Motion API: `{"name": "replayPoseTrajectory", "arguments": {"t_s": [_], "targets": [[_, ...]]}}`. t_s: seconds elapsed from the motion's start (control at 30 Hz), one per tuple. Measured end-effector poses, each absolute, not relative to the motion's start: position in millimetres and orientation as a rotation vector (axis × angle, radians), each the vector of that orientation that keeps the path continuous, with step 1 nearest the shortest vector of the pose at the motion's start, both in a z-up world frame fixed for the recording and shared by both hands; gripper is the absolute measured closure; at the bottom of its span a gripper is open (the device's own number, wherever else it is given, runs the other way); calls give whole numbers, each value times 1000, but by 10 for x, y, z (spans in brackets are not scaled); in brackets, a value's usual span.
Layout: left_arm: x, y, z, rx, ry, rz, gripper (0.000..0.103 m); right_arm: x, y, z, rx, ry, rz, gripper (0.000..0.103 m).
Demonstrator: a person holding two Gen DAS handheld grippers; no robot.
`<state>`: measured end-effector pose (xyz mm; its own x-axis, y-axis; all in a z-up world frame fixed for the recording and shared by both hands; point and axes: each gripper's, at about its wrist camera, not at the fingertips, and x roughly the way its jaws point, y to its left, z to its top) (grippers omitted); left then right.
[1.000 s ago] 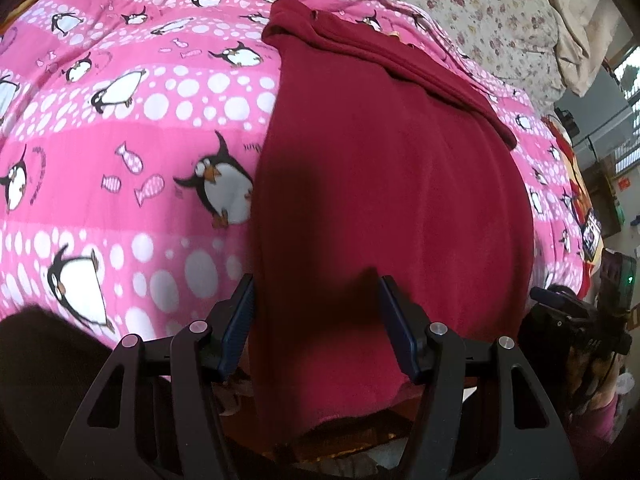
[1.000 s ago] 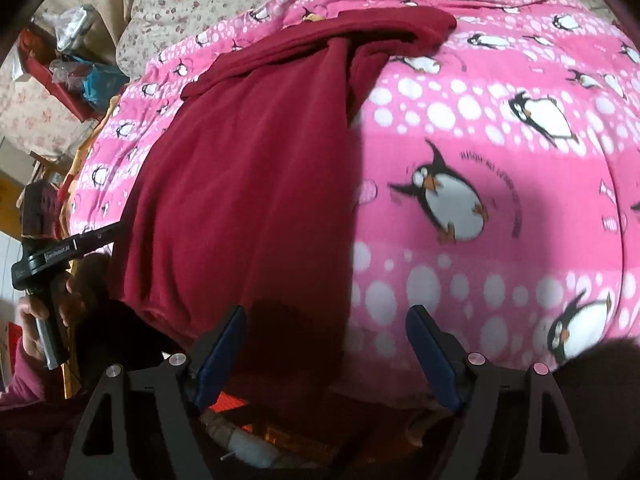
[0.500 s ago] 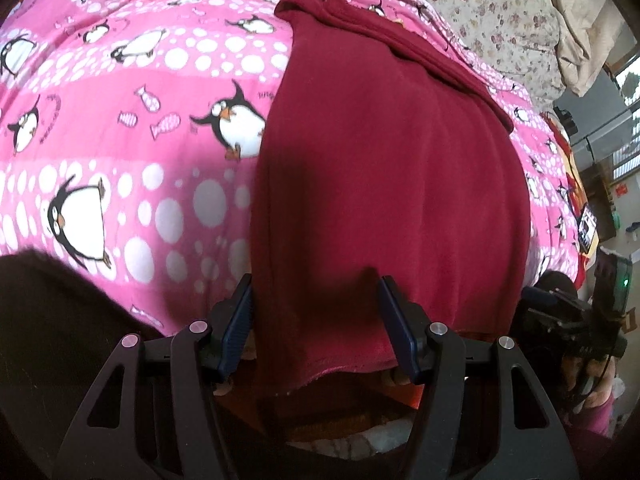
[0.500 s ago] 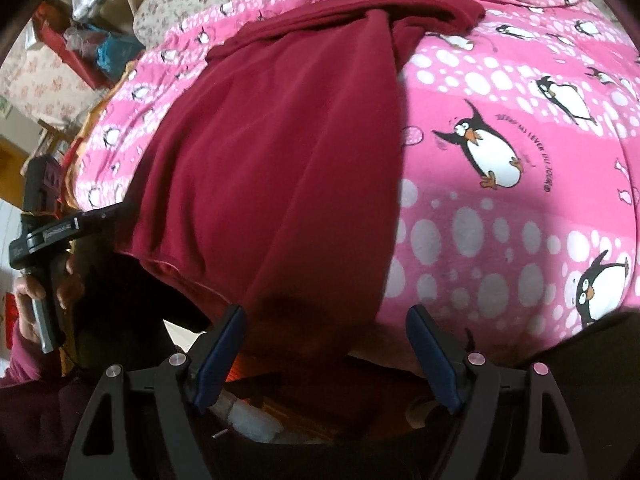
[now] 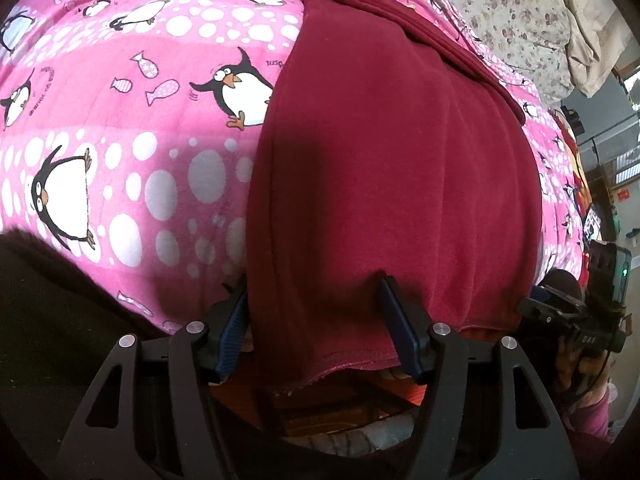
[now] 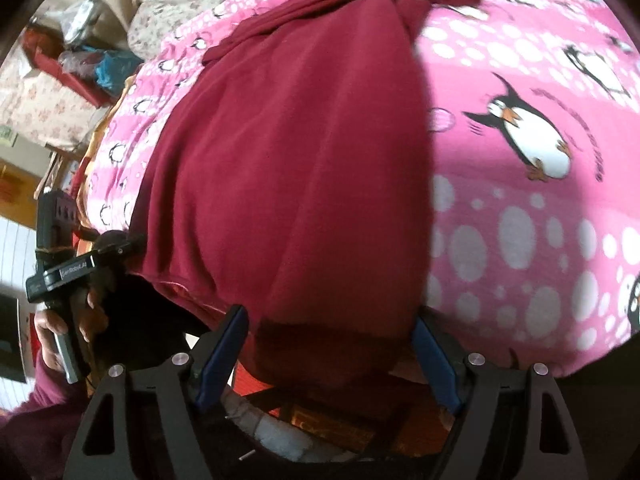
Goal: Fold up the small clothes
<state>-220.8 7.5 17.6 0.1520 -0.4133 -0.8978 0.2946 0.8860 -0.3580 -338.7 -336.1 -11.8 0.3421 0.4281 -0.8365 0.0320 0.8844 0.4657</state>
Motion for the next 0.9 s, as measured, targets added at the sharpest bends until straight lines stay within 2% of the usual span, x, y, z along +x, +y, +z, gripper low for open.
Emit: {"name": "replayPoseTrajectory", "arguments": {"t_s": [0.27,0.33,0.47,0.6,0.9], "targets": [[-2199,19,158,-98,1324,-503,37,-3421,-3404,-91,419,1188,269,47],[-2197,27,149,-104,1326,-504,37,-3407,-3372,-74,391,1186,283,49],[-2204,39,117,-112,1343,-510,35,-3334,-3282,-36,318,1196,320,50],[-2222,22,93,-126,1353,-517,29,-3253,-3276,-73,302,1222,342,50],[-2225,53,87,-152,1354,-520,29,-3326,-3236,56,285,1170,392,53]]}}
